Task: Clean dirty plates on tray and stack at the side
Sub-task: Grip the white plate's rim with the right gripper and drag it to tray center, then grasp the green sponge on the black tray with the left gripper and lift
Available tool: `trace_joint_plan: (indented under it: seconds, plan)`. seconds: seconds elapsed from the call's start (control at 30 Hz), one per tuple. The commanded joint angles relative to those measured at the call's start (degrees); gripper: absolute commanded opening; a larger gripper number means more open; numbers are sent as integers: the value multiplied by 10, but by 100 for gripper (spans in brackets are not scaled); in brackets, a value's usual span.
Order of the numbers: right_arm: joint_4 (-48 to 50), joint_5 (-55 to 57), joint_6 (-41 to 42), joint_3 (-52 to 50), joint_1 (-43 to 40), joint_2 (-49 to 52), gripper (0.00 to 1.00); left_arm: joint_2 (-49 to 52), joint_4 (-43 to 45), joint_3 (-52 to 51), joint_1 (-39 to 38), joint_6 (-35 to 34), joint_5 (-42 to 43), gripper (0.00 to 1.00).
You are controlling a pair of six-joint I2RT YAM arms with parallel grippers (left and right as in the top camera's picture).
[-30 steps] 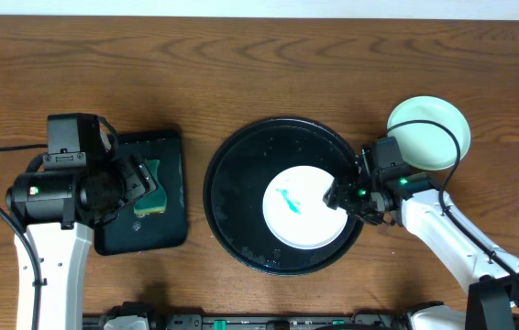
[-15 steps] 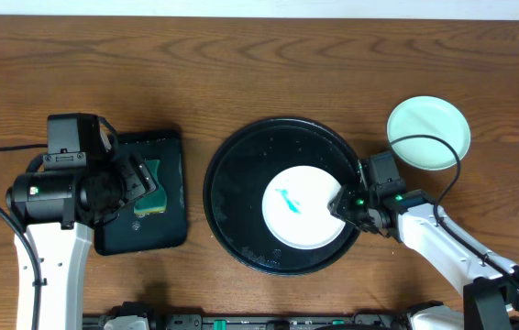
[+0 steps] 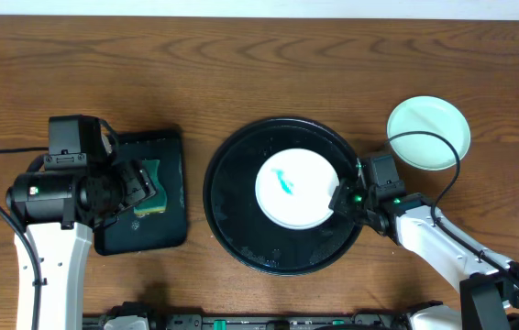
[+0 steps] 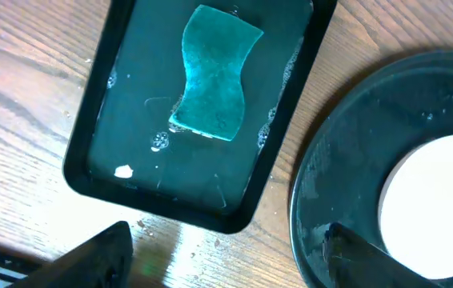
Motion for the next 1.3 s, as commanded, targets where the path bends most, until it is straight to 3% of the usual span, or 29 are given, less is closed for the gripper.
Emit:
trace_joint_plan:
  seconds: [0.0,0.2,0.47,0.6,0.7,0.93,1.13,1.27]
  plan:
    - [13,2,-11,1,-6,1,1,24,-2,0,-1,15,-47,74]
    - [15,3,-15,1,-6,1,1,118,12,0,-1,13,-67,67]
    - [11,-8,-22,1,-6,1,1,278,84,0,-1,12,-28,65]
    - [8,-15,-24,1,-6,1,1,344,111,0,-1,14,-10,55]
    - [4,-15,-24,1,-6,1,1,386,126,0,-1,16,-7,55]
    - [-6,-19,-26,1,-6,1,1,448,166,0,0,16,-7,54]
    - [-9,-32,-30,1,-6,1,1,449,193,0,0,24,-7,38]
    - [-10,-32,-30,1,-6,1,1,445,190,0,-1,24,-7,56]
